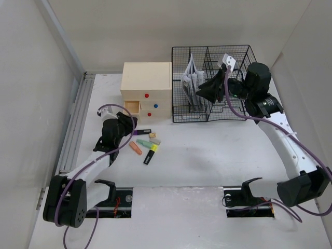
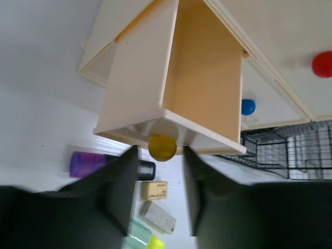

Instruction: Organize the desk

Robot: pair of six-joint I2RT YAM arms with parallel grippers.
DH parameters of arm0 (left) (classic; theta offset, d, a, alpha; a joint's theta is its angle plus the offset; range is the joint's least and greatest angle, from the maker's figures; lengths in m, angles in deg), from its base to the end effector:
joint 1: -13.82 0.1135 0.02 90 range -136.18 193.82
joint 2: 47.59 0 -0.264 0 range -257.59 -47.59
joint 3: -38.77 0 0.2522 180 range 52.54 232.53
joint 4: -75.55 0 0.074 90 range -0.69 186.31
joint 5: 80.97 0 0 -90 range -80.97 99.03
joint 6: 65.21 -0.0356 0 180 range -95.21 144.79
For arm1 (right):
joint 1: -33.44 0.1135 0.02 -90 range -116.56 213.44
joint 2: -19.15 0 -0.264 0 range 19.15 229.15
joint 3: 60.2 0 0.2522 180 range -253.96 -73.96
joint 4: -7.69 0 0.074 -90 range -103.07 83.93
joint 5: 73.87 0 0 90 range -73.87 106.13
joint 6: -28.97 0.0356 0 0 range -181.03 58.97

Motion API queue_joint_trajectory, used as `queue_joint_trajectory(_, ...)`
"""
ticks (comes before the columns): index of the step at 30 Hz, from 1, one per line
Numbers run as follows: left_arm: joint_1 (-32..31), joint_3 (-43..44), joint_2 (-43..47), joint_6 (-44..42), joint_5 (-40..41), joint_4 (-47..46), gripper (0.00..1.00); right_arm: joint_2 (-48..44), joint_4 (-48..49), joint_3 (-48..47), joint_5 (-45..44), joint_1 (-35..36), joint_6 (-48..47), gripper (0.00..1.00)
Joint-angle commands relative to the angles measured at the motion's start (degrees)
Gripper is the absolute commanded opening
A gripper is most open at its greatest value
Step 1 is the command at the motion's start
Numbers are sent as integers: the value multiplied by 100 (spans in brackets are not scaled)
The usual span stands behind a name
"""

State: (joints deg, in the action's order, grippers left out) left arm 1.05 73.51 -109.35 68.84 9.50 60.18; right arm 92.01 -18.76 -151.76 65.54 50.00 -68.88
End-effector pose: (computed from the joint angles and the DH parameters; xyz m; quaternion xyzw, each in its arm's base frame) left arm 0.2215 -0.0499 0.2094 -0.2115 0.7458 -0.2977 0.5571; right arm 0.2581 0.1050 0.4335 -0.4133 0.6107 0.3593 0.5719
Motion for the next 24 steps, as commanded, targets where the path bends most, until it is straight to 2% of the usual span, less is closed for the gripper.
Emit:
queue_joint_trajectory(1, -32, -58, 129, 60, 172, 99, 43, 97, 302, 28, 385, 5, -32, 40)
queue_joint_trajectory(2, -32, -58, 129, 7, 173, 100, 54, 158, 302, 28, 385, 5, -84, 42)
queue_joint_trajectory(3, -32, 3, 181, 7, 173, 187, 69, 158, 154, 28, 385, 5, -84, 49)
queue_joint_trajectory(4, -32, 3, 182, 7, 121, 188, 74, 211, 57, -85, 385, 5, -293, 53)
queue_joint_trajectory(7, -32, 126, 409, 7, 50, 512, 86, 360, -460, -279, 44, 338, -960, 57)
queue_joint_trajectory(10, -295, 126, 962, -46, 50, 890, 87, 483, -856, -280, -554, 865, -1594, 62)
queue_joint_trajectory(12, -428, 126, 1594, -46, 207, 1285, 82, 571, -1042, -280, -879, 1139, -2288, 63)
queue_joint_trajectory(14, -611, 126, 2095, 16, 208, 1575, 70, 651, -1131, -175, -1186, 1542, -2858, 63)
queue_joint_trajectory(15, -612, 126, 2341, 16, 260, 1864, 59, 703, -1131, -78, -1310, 1657, -3027, 60)
queue_joint_trajectory(16, -673, 196, 2813, 16, 261, 1997, 33, 703, -1078, 27, -1563, 1936, -3203, 57)
queue_joint_trajectory(18, -674, 450, 3186, -54, 164, 2296, 14, 703, -1025, 351, -1785, 2219, -3720, 47)
queue_joint_trajectory(20, -674, 731, 3529, -212, 111, 2762, 4, 922, -972, 485, -1970, 2552, -3820, 42)
queue_joint_trajectory(22, -674, 1197, 3661, -511, 111, 3104, 4, 1359, -972, 433, -1970, 2712, -3899, 38)
queue_joint_trajectory(24, -674, 1513, 3750, -826, 50, 3254, 4, 1730, -1025, 284, -2232, 2958, -3759, 28)
